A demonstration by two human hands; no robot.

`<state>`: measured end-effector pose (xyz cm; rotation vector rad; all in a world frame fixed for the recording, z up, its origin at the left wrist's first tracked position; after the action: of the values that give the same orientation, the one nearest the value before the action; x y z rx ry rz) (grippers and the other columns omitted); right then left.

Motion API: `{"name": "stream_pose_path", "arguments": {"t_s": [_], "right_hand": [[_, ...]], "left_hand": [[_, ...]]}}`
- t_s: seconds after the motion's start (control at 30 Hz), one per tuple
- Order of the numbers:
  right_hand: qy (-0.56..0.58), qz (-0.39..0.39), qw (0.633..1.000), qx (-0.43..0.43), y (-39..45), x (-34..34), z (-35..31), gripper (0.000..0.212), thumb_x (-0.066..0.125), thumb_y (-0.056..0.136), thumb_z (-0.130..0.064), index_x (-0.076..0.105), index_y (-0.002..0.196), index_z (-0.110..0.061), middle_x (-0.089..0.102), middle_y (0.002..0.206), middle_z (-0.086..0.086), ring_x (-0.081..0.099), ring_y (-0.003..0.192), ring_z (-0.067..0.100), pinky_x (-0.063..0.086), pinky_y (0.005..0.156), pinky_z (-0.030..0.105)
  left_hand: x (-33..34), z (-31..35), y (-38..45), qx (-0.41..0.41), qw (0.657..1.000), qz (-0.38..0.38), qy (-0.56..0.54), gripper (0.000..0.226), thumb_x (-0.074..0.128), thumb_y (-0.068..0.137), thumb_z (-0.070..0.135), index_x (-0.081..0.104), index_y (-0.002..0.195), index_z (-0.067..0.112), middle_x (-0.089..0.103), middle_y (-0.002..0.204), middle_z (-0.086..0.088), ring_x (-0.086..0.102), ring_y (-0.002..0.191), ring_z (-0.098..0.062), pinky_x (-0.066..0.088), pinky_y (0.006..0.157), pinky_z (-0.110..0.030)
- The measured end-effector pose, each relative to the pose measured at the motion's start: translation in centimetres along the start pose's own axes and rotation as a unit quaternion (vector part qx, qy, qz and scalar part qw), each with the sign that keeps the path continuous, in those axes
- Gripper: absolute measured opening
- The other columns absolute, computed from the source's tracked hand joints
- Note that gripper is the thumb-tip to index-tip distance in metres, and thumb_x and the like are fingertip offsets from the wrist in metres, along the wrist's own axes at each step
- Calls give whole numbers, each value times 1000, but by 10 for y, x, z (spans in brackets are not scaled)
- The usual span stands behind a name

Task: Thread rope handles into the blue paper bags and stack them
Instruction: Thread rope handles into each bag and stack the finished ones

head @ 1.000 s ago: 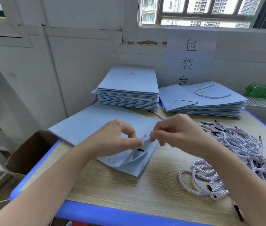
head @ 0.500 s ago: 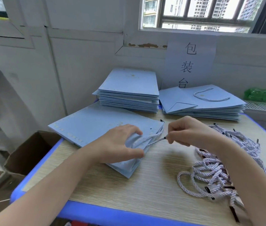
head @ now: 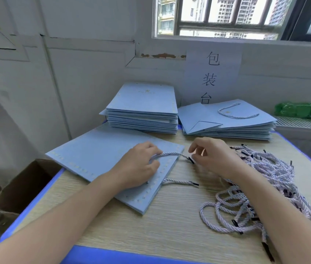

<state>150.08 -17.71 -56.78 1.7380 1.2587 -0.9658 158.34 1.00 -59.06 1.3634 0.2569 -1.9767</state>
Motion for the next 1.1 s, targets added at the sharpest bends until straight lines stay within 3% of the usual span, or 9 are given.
{"name": "stream_pose_path", "arguments": {"t_s": [0.23,0.37,0.47,0.57,0.7,0.77,0.87,0.97,1.1], "right_hand": [[11,-16,1000,-21,-3,0,-5,9,58,83,-20,66,85,-18,60,81,-6,52,69,8,43,65,28],[21,-27,999,-41,-4,3,-8,4,68,80,-23,68,78,-20,62,70,-11,53,64,5,38,55,13],[147,2,988,-38,-1,6,-12,12,71,80,-14,67,71,-21,64,61,-7,55,56,2,42,54,13],[260,-3,965,-42,0,10,-18,14,70,80,-7,68,71,-18,66,60,-1,58,55,6,46,56,21],[228,-16,972,-46,0,18,-21,13,72,80,-13,69,71,-22,69,65,1,63,63,12,51,64,31],[184,-5,981,-53,1,19,-22,11,73,79,-18,68,72,-24,69,65,-5,61,64,6,49,68,25],[144,21,987,-63,0,24,-27,7,73,80,-23,67,76,-20,63,61,-14,54,58,-8,39,56,8],[121,44,989,-73,1,29,-29,11,72,81,-21,64,74,-23,59,64,-15,51,60,-8,38,57,8],[85,23,991,-104,0,26,-29,16,70,81,-19,63,72,-29,57,71,-12,48,61,-1,34,58,13]], "left_hand": [[0,6,-1,-13,999,22,43,43,57,84,56,57,113,23,45,103,10,41,108,-10,34,95,-30],[0,9,-3,-10,998,6,60,52,59,77,65,53,112,28,37,100,10,30,100,-6,32,94,-31],[0,12,-7,6,998,-26,58,69,58,62,77,50,112,30,34,98,12,27,97,-5,30,89,-28],[0,17,-10,23,998,-39,48,72,51,57,76,48,112,30,37,103,13,30,101,-6,30,89,-27],[2,18,-9,29,997,-46,55,63,50,59,73,40,106,32,36,106,14,30,104,-6,30,90,-27],[2,19,-9,31,997,-47,54,59,49,60,71,38,104,33,36,105,14,30,103,-6,30,90,-26],[2,18,-9,30,997,-46,49,59,47,60,70,39,103,31,38,105,13,32,102,-7,32,90,-27],[1,18,-9,25,999,-36,31,67,41,55,73,46,104,27,41,104,12,36,103,-7,37,93,-29],[-7,18,-8,-1,998,-19,-53,50,65,66,59,55,101,26,53,103,10,48,101,-6,44,90,-26]]}}
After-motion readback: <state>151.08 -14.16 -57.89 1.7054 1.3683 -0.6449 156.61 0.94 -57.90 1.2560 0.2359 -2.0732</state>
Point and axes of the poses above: each hand's wrist, its own y-axis towards the middle knuckle, its own x-axis out of the palm, z = x × y, the point moved 1 cm from there along y, towards the middle knuckle
